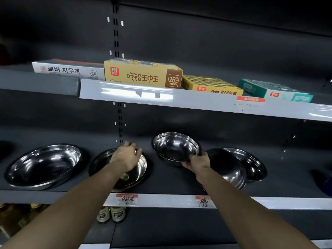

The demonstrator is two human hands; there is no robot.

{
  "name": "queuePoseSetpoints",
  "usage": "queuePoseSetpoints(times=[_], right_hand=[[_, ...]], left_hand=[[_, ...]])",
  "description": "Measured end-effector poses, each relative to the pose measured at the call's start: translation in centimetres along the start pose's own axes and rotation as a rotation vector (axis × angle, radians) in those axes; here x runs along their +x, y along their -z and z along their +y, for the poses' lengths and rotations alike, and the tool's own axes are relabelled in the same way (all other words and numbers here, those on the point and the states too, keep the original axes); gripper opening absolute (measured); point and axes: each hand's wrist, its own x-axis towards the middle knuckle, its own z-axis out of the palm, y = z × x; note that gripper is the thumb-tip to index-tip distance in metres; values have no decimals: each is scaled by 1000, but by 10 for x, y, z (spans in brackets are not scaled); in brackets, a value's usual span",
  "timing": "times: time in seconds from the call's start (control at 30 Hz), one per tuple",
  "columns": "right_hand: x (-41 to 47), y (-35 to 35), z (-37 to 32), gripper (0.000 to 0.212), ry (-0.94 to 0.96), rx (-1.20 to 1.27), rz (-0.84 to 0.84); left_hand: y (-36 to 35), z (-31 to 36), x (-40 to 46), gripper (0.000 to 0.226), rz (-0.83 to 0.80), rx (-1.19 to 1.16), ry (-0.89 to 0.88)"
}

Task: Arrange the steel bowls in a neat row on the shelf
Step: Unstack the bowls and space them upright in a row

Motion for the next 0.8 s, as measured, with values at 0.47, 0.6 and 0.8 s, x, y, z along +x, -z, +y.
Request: queuePoseSetpoints(times=[0.47, 0.6, 0.8], right_hand=[[25, -32, 36, 54, -72, -64, -9], [26, -27, 39, 60, -117, -112, 22], [20, -13, 35, 40, -77, -225, 21]], left_hand=[[0, -17, -3, 49, -27, 111, 24], [-1, -18, -3, 48, -35, 99, 21], [-1, -13, -3, 49, -38, 72, -18]])
